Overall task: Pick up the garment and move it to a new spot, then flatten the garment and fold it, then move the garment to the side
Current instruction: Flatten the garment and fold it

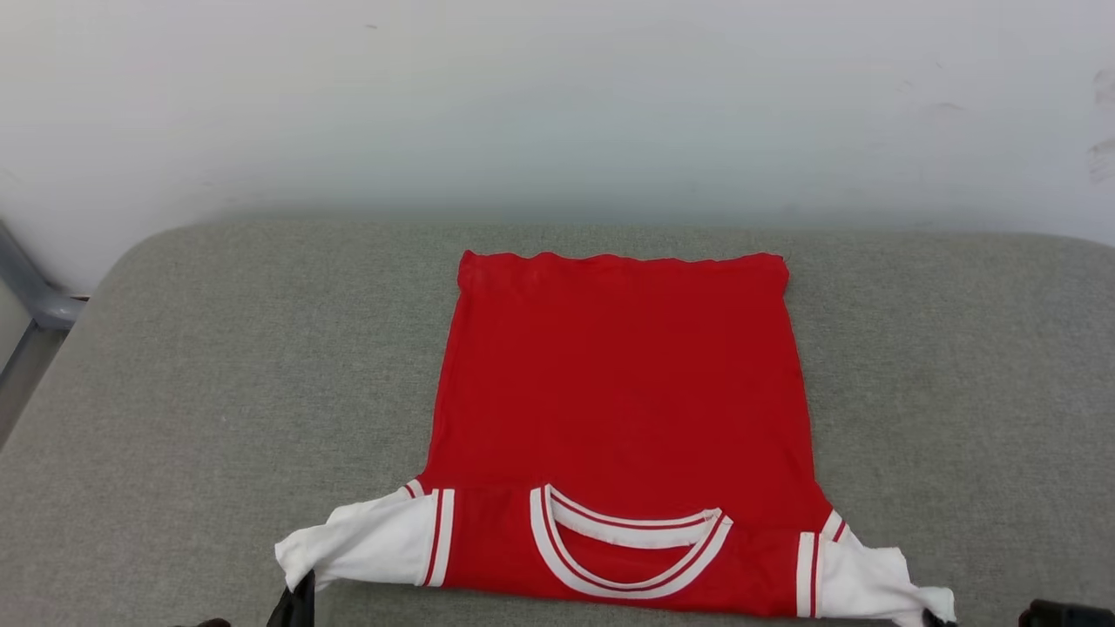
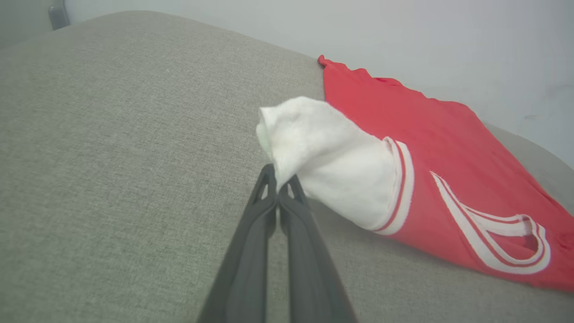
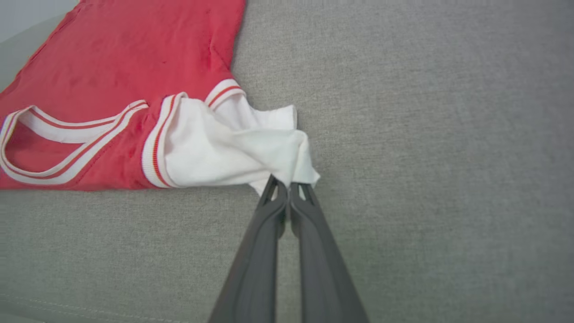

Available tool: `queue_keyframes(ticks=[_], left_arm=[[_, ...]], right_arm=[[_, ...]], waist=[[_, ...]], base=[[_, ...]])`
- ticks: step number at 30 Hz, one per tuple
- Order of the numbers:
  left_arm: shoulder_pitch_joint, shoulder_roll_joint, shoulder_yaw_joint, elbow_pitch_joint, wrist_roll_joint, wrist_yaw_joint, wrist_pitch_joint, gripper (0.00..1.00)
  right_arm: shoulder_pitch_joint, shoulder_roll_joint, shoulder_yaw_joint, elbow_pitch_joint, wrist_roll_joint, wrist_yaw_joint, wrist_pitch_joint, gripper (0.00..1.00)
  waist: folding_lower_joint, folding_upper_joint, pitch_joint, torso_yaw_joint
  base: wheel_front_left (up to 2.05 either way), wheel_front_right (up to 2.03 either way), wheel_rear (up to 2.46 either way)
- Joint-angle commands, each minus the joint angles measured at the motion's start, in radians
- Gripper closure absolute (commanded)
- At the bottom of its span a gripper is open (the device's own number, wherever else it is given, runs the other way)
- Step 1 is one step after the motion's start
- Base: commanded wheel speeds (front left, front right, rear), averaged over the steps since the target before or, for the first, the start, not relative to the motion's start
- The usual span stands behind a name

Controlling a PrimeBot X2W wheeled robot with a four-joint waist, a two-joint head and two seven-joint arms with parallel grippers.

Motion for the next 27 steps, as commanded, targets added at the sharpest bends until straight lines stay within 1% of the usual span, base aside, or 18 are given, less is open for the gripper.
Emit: queue_keyframes(ticks=[1,4,7,8,9,12,13,14,18,23,27], left_arm=[[-0.008,-0.006,-0.004,-0.016,0.021,-0.008,-0.005,1.0],[-0.027,-0.015,-0.007,-0.032,0.049,-0.021,-0.005,1.0],[-0.05,-0.026,-0.006,-0.048,0.073,-0.033,-0.005,1.0],[-0.05,-0.026,-0.006,-0.048,0.073,-0.033,-0.005,1.0],[-0.076,-0.031,-0.007,-0.064,0.088,-0.043,-0.005,1.0],[-0.114,-0.045,-0.015,-0.088,0.11,-0.06,-0.005,1.0],[-0.114,-0.045,-0.015,-0.088,0.11,-0.06,-0.005,1.0],[-0.129,-0.051,-0.017,-0.098,0.112,-0.064,-0.005,1.0],[-0.183,-0.076,-0.029,-0.131,0.131,-0.083,-0.004,1.0],[-0.248,-0.099,-0.058,-0.168,0.152,-0.097,-0.004,1.0],[-0.295,-0.119,-0.072,-0.204,0.157,-0.102,-0.004,1.0]], right_arm=[[-0.042,0.004,0.006,0.006,0.007,-0.001,-0.005,0.0],[-0.107,-0.001,-0.008,0.024,0.018,-0.001,-0.02,0.0],[-0.22,-0.028,-0.024,0.063,0.026,-0.001,-0.041,0.0],[-0.22,-0.028,-0.024,0.063,0.026,-0.001,-0.041,0.0],[-0.307,-0.043,-0.042,0.105,0.031,-0.001,-0.042,0.0],[-0.454,-0.075,-0.071,0.188,0.031,-0.001,-0.029,0.0],[-0.454,-0.075,-0.071,0.188,0.031,-0.001,-0.029,0.0],[-0.505,-0.086,-0.079,0.217,0.032,-0.001,-0.022,0.0],[-0.69,-0.137,-0.095,0.346,0.018,-0.001,0.034,0.0],[-0.921,-0.207,-0.1,0.499,-0.021,-0.001,0.163,0.0],[-1.097,-0.235,-0.123,0.618,-0.057,-0.001,0.257,0.0]], waist=[[0.0002,-0.0001,0.008,0.005],[0.0002,-0.0001,0.023,0.016],[0.0002,-0.0001,0.057,0.029],[0.0002,-0.0001,0.057,0.029],[0.0002,-0.0001,0.094,0.046],[0.0002,-0.0001,0.15,0.081],[0.0002,-0.0001,0.15,0.081],[0.0002,-0.0001,0.171,0.095],[0.0002,-0.0001,0.241,0.147],[0.0002,-0.0001,0.335,0.213],[0.0002,-0.0001,0.404,0.246]], base=[[0.0,0.0,0.0],[0.0,0.0,0.0],[0.0,0.0,0.0],[0.0,0.0,0.0],[0.0,0.0,0.0],[0.0,0.0,0.0],[0.0,0.0,0.0],[0.0,0.0,0.0],[0.0,0.0,0.0],[0.0,0.0,0.0],[0.0,0.0,0.0]])
